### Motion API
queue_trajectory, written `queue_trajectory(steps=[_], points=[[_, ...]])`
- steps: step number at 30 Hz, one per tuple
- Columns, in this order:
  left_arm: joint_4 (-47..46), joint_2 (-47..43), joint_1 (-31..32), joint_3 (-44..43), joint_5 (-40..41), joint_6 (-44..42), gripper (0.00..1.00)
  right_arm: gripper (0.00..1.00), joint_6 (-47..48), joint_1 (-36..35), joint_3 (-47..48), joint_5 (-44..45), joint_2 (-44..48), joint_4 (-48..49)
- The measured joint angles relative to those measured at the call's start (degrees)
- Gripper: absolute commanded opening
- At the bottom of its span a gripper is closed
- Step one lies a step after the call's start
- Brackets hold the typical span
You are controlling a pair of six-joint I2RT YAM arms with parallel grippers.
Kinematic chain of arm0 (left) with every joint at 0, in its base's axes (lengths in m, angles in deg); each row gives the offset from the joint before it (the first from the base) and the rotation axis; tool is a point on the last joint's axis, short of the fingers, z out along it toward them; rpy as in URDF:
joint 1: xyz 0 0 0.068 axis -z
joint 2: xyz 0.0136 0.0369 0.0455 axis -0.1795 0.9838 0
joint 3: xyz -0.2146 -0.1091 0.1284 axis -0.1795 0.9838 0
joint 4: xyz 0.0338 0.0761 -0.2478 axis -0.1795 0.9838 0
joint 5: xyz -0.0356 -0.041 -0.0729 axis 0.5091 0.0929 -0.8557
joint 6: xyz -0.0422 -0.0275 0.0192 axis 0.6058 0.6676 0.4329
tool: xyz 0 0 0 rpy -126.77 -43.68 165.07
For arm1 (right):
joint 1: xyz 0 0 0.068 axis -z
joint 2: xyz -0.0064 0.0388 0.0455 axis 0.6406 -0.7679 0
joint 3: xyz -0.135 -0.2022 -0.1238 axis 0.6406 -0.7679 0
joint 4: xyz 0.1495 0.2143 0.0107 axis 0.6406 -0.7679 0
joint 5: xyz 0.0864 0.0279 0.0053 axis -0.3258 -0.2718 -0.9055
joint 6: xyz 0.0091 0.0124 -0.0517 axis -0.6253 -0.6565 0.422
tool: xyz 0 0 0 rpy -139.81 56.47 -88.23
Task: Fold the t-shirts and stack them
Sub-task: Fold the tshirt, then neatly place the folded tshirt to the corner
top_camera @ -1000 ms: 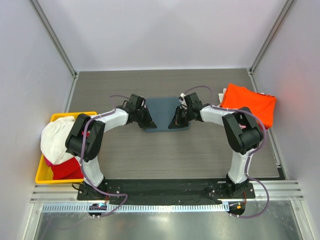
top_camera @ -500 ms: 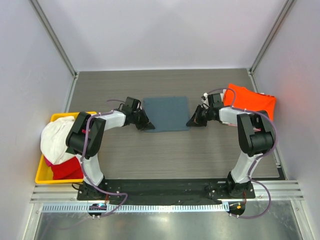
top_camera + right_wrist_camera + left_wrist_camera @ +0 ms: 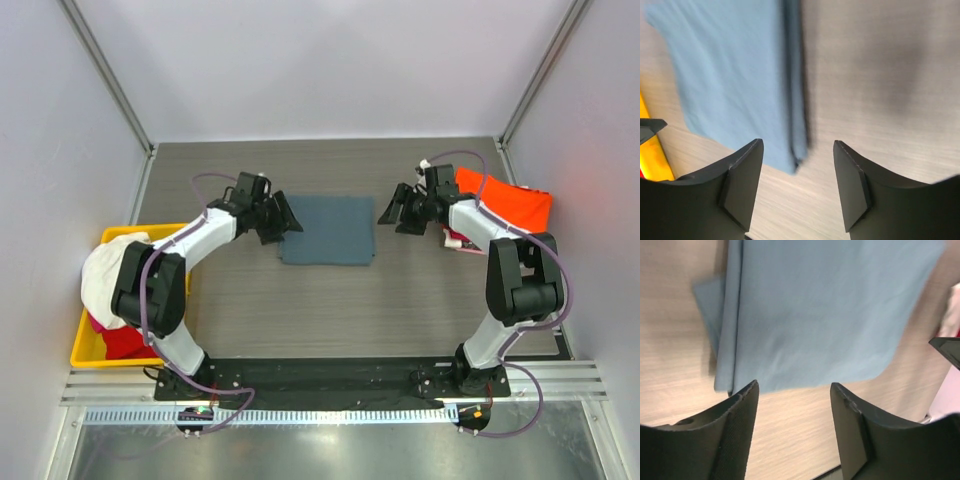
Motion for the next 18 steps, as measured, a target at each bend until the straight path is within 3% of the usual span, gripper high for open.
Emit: queue_trajectory(steps=[3,5,10,18], points=[[1.3,0.0,-2.0,-4.0,0.5,-2.0,0.69,0.65,0.0,0.0,4.1,0.3,-1.5,0.1],[1.7,0.2,-3.7,-5.5,0.8,-3.0,0.84,0.64,0.0,0.0,6.7,0.5,-3.6,0.6],[1.6,4.0,-7.1,-9.0,1.7,-4.7,0.83,0.58,-0.4,-0.1,12.3,0.4,-10.6,0.7],[-0.2,14.4,-7.9,-13.5,0.0,-5.8,0.76,0.62,-0.5,-1.1,17.2,0.4,-18.4,0.8]])
